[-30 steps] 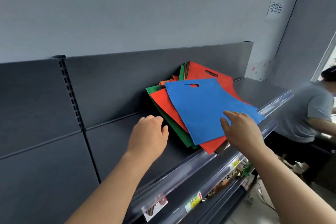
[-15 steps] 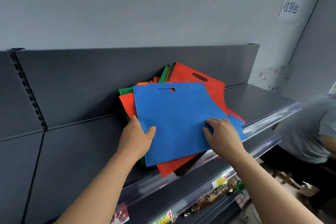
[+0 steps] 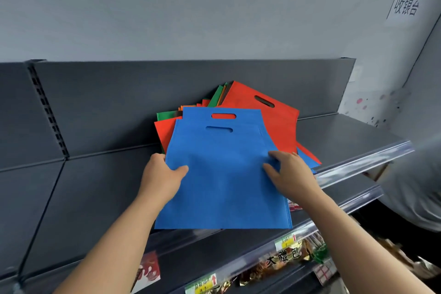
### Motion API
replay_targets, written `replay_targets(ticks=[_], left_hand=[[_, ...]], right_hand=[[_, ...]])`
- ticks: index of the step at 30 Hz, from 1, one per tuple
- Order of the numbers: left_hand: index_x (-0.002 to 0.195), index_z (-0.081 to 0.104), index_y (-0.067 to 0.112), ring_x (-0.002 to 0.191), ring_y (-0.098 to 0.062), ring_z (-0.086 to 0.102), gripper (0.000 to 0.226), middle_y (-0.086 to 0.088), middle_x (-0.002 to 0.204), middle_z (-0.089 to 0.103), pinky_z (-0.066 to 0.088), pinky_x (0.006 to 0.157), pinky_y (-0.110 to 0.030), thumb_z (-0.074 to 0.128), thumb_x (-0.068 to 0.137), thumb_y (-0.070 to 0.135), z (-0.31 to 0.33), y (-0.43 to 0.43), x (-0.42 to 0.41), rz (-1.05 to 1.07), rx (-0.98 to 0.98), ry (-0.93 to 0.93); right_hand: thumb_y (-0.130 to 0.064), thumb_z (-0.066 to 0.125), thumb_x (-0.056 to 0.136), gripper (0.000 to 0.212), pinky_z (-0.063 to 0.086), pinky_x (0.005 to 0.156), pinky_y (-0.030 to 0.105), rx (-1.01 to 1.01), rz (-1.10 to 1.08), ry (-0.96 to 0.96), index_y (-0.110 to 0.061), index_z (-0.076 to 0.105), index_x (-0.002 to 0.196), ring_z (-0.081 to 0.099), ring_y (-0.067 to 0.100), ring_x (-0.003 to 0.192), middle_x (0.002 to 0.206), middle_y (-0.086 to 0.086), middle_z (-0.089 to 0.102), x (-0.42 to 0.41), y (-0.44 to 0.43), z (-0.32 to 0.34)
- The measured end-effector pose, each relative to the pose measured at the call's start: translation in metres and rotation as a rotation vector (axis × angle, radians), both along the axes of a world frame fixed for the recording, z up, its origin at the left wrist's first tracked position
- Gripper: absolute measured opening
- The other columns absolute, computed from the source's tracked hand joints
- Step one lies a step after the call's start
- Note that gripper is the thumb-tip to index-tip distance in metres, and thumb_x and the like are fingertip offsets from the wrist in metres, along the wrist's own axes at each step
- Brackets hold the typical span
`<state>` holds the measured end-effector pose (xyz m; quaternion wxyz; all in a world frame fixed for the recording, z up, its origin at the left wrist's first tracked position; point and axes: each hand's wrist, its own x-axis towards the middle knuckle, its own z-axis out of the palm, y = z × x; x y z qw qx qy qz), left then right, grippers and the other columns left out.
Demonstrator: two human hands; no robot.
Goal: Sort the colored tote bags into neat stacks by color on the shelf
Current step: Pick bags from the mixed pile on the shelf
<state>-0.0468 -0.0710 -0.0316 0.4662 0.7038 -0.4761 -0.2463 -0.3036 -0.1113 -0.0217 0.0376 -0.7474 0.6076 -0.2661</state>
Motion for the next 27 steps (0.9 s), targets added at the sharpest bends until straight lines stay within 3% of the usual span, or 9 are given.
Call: replay_targets(ticks=[2, 4, 8, 14, 17, 20, 22, 25, 27], left_hand=[[0.090, 0.061, 0.007, 0.051, -0.017, 0.054, 0.015, -0.004, 0.076, 0.064, 0.038, 0.040, -0.025, 0.066, 0.082, 0.019, 0.002, 0.004, 0.003, 0.013, 0.001, 0.009], [0.085, 0.061, 0.009, 0.063, -0.025, 0.062, 0.012, -0.006, 0.080, 0.067, 0.048, 0.050, -0.035, 0.067, 0.083, 0.019, 0.003, 0.007, 0.005, 0.043, -0.013, 0.015], [0.074, 0.048, 0.006, 0.051, -0.019, 0.043, 0.026, -0.005, 0.065, 0.051, 0.033, 0.046, -0.027, 0.062, 0.088, 0.024, 0.003, 0.014, 0.002, 0.097, -0.028, -0.019], [0.102, 0.058, 0.012, 0.068, -0.021, 0.061, 0.017, -0.006, 0.092, 0.067, 0.047, 0.054, -0.032, 0.062, 0.087, 0.020, 0.002, 0.018, 0.001, -0.004, 0.006, 0.099], [0.104, 0.054, 0.016, 0.082, -0.028, 0.066, 0.018, -0.002, 0.094, 0.065, 0.053, 0.062, -0.039, 0.062, 0.088, 0.017, 0.005, 0.025, 0.005, 0.048, -0.047, 0.090], [0.105, 0.051, 0.018, 0.086, -0.027, 0.065, 0.019, -0.001, 0.096, 0.063, 0.051, 0.063, -0.037, 0.061, 0.090, 0.025, 0.008, 0.032, 0.012, 0.077, -0.080, 0.093], [0.107, 0.049, 0.020, 0.086, -0.024, 0.064, 0.020, 0.001, 0.097, 0.062, 0.052, 0.065, -0.038, 0.058, 0.091, 0.027, 0.010, 0.036, 0.018, 0.089, -0.094, 0.100], [0.109, 0.049, 0.021, 0.077, -0.022, 0.061, 0.018, 0.000, 0.096, 0.061, 0.049, 0.060, -0.035, 0.055, 0.092, 0.025, 0.011, 0.045, 0.034, 0.116, -0.123, 0.092], [0.108, 0.050, 0.022, 0.068, -0.018, 0.056, 0.017, -0.002, 0.094, 0.062, 0.044, 0.055, -0.032, 0.052, 0.092, 0.020, 0.011, 0.053, 0.047, 0.134, -0.114, 0.093]], right_hand=[[-0.027, 0.055, 0.089, 0.029, 0.042, 0.088, 0.039, 0.004, -0.005, -0.047, -0.005, 0.061, 0.108, 0.054, 0.034, 0.103, 0.105, 0.011, 0.064, -0.001, -0.002, 0.001], [-0.033, 0.055, 0.089, 0.034, 0.041, 0.084, 0.039, 0.027, -0.019, -0.016, -0.005, 0.058, 0.110, 0.054, 0.034, 0.103, 0.103, 0.011, 0.063, -0.003, -0.005, 0.002], [-0.034, 0.053, 0.090, 0.032, 0.025, 0.067, 0.034, 0.058, -0.009, -0.030, -0.016, 0.036, 0.070, 0.044, 0.029, 0.074, 0.065, 0.000, 0.042, -0.002, -0.003, 0.002], [-0.035, 0.062, 0.083, 0.040, 0.028, 0.061, 0.032, 0.047, 0.030, -0.088, -0.026, 0.027, 0.066, 0.037, 0.024, 0.069, 0.070, -0.001, 0.038, 0.008, -0.006, 0.002], [-0.030, 0.065, 0.081, 0.022, 0.030, 0.064, 0.031, 0.055, -0.007, -0.178, -0.020, 0.045, 0.082, 0.040, 0.025, 0.075, 0.083, 0.003, 0.045, 0.011, -0.010, 0.004], [-0.020, 0.066, 0.083, 0.046, 0.034, 0.067, 0.029, 0.036, -0.014, -0.336, -0.009, 0.051, 0.126, 0.049, 0.023, 0.079, 0.088, 0.003, 0.055, 0.015, -0.008, 0.011], [-0.016, 0.065, 0.084, 0.040, 0.041, 0.063, 0.031, 0.056, 0.030, -0.423, -0.008, 0.056, 0.122, 0.055, 0.023, 0.074, 0.081, 0.006, 0.062, 0.022, -0.003, 0.019], [-0.014, 0.062, 0.084, 0.015, 0.044, 0.054, 0.029, 0.114, 0.077, -0.397, -0.011, 0.066, 0.098, 0.055, 0.015, 0.061, 0.070, -0.001, 0.063, 0.039, 0.006, 0.024], [-0.015, 0.060, 0.085, 0.016, 0.050, 0.061, 0.035, 0.135, 0.095, -0.388, -0.011, 0.068, 0.098, 0.061, 0.021, 0.069, 0.078, 0.003, 0.067, 0.055, 0.011, 0.024]])
